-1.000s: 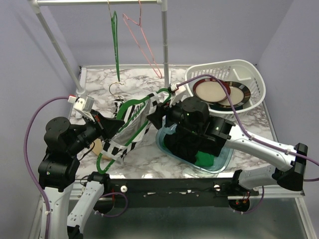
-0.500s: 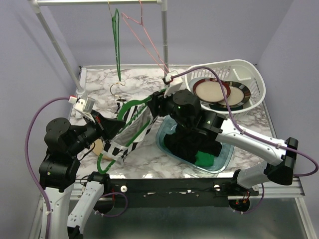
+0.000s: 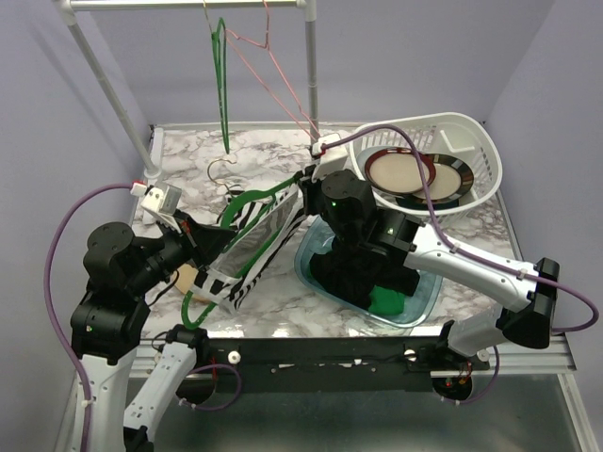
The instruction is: Remove the tank top from the hanger
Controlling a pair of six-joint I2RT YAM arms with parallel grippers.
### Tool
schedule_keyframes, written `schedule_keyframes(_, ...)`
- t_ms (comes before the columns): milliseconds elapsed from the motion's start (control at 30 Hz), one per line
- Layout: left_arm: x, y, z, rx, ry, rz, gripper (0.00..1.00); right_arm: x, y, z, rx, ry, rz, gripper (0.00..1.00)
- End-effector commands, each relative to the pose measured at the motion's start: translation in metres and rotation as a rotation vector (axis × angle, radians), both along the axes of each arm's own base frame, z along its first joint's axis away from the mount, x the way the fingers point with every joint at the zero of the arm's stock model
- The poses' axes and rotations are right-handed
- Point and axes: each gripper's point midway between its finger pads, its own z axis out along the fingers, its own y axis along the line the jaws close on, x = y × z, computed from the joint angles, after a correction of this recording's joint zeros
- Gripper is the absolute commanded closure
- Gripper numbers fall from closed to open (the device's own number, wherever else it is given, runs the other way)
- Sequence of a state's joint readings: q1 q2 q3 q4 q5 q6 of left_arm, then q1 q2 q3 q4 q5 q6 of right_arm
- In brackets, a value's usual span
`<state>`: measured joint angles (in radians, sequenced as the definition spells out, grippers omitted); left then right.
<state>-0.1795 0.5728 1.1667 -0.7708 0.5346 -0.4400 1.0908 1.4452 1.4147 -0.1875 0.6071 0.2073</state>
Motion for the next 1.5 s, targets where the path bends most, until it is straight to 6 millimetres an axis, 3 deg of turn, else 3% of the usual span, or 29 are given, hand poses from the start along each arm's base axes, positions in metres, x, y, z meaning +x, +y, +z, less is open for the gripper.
schedule_keyframes(0,-0.004,0.008,0.01,0.036,-0.048,0.032,1.0,0.026,-0.041,0.019,-0.016,-0.038,-0.153,0.99)
schedule_keyframes(200,-0.007,0.007,0.022,0.034,-0.087,0.02,1.0,0.037,-0.06,0.02,0.009,-0.015,-0.149,0.99)
schedule_keyframes(300,-0.01,0.004,0.028,0.027,-0.1,0.002,1.0,0.042,-0.07,0.015,0.017,0.008,-0.147,0.99)
schedule_keyframes(467,-0.013,0.016,0.043,0.073,-0.155,0.06,1.0,0.046,-0.083,-0.001,0.028,0.047,-0.155,0.99)
schedule_keyframes(533,-0.013,0.015,0.046,0.074,-0.155,0.05,1.0,0.047,-0.087,-0.001,0.04,0.046,-0.148,0.94)
schedule_keyframes(600,-0.013,0.009,0.048,0.056,-0.151,0.023,1.0,0.046,-0.086,0.001,0.038,0.036,-0.133,0.8)
schedule_keyframes(667,-0.012,0.005,0.048,0.039,-0.149,0.002,1.0,0.042,-0.082,0.008,0.058,0.028,-0.098,0.76)
schedule_keyframes(700,-0.014,0.003,0.048,0.035,-0.147,-0.011,1.0,0.041,-0.081,0.01,0.066,0.025,-0.087,0.78)
schedule_keyframes(800,-0.014,0.002,0.049,0.034,-0.15,-0.016,1.0,0.035,-0.076,0.015,0.09,0.019,-0.046,0.99)
schedule_keyframes(933,-0.016,0.004,0.053,0.033,-0.165,-0.013,1.0,0.036,-0.079,0.013,0.093,0.014,-0.058,0.99)
schedule_keyframes(1200,-0.022,0.007,0.076,0.0,-0.238,0.01,1.0,0.038,-0.083,-0.011,0.066,0.056,-0.09,0.99)
schedule_keyframes(1367,-0.025,0.003,0.095,-0.075,-0.312,-0.006,1.0,0.027,-0.066,-0.021,0.095,0.103,0.005,0.99)
schedule_keyframes(1467,-0.028,0.002,0.106,-0.127,-0.354,-0.01,1.0,0.011,-0.05,-0.021,0.136,0.127,0.13,0.99)
